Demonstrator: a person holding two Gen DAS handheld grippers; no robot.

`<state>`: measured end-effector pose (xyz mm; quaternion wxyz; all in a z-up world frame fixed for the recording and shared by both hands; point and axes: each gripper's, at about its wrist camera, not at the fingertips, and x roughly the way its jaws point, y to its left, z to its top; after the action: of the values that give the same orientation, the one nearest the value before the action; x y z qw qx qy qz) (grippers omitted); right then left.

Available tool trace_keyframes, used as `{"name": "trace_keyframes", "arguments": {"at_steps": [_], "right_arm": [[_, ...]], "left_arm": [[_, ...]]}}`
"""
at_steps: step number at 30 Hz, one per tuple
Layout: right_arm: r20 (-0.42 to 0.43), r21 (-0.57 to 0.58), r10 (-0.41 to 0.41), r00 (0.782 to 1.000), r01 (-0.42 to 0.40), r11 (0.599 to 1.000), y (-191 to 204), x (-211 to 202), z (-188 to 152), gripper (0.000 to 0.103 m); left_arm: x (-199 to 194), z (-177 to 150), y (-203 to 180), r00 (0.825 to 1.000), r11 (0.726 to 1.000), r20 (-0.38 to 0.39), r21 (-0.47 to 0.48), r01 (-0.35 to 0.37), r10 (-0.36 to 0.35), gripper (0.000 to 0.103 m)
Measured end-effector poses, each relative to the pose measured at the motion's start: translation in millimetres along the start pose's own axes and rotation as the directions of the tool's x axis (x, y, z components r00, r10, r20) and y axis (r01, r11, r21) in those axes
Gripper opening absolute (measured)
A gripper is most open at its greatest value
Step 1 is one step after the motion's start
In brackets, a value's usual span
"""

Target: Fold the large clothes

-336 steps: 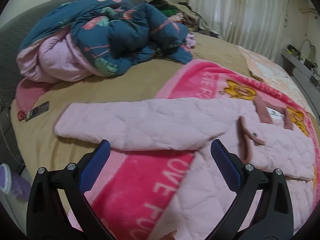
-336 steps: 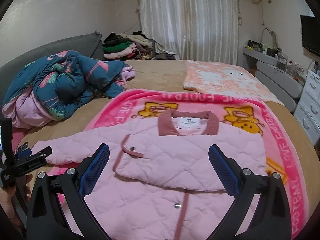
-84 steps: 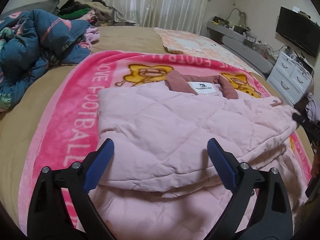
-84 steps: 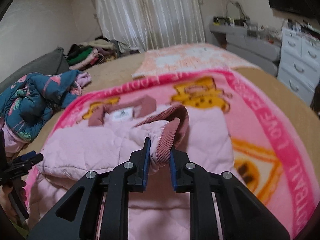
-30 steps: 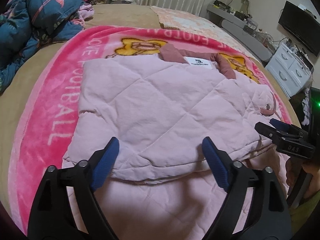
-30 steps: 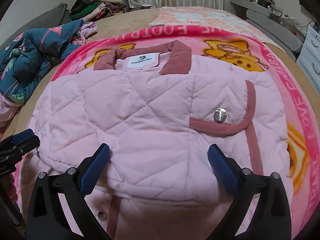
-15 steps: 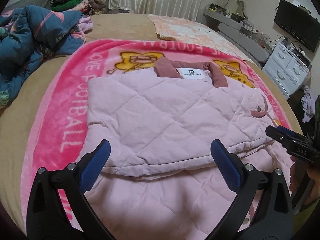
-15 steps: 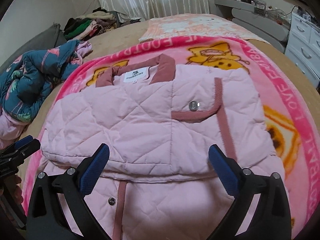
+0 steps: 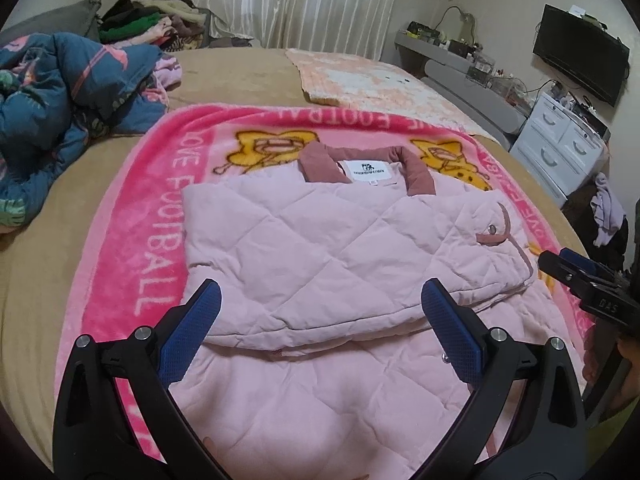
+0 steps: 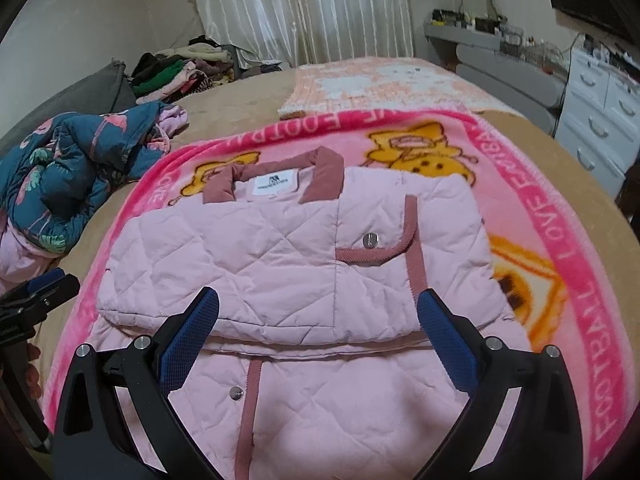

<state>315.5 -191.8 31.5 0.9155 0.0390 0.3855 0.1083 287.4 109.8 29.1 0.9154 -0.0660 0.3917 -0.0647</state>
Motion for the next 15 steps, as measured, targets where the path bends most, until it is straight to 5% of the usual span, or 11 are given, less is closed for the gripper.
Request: {"name": "trace_keyframes", "arguments": {"at_steps": [15], "right_arm": [[0.068,-0.037,0.029,0.997,-0.026,0.999,-3,-60,0,0.099]], "left_arm": [[-59,-6,-23,0.995,0.999,0.089,-0.002,0.043,-0.043,0.094]]}}
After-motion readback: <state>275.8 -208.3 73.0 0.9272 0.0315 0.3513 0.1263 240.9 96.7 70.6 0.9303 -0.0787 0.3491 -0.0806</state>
